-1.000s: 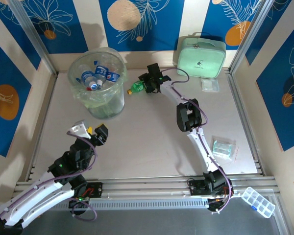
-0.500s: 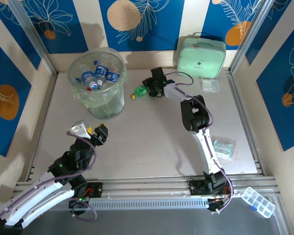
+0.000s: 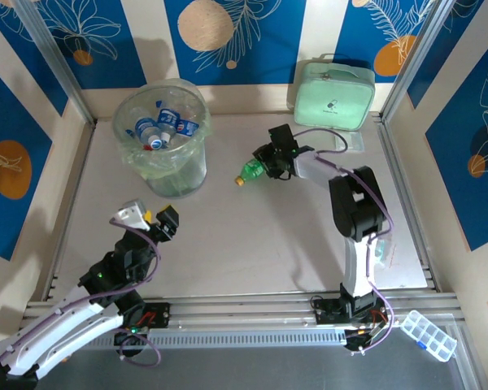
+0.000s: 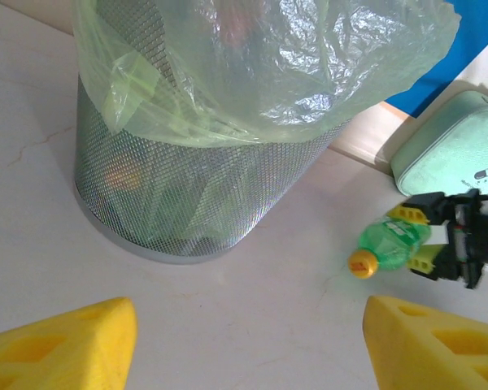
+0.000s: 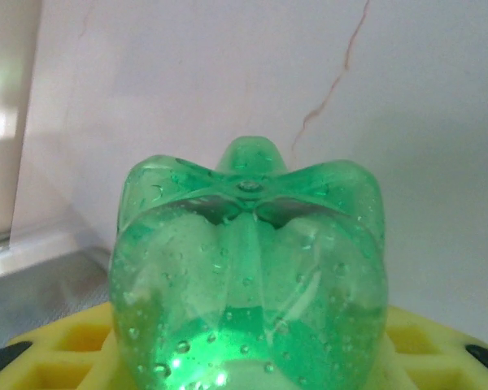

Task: Put the plastic bottles in the bin

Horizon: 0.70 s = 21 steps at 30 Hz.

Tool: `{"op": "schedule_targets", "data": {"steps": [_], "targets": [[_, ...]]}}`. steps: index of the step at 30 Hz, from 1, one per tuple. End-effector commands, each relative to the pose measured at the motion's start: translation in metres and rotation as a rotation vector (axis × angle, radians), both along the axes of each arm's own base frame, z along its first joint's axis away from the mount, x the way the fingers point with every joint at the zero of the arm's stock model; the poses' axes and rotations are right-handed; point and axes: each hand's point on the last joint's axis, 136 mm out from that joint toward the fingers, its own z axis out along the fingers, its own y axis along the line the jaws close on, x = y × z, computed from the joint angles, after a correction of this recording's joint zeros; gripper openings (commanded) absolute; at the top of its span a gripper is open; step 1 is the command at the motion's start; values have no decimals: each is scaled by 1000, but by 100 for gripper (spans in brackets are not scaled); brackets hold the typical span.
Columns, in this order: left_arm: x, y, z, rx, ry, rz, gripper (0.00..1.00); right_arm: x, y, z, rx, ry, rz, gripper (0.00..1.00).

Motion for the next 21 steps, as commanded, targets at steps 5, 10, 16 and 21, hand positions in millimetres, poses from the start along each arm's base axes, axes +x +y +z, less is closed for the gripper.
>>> {"op": "schedule_targets", "data": {"steps": [5,10,16,21], "targets": [[0,-13,4,44,-9,-77,77,-61,-2,32,-111,-95,129,39],[2,-27,3,83,-27,-148,80,-105,5,44,-178,-180,266,39],[-2,-56,4,88,-98,-312,81,-145,24,57,-213,-306,433,39],[-6,-85,2,105,-107,-462,83,-166,48,59,-201,-373,560,39]]}}
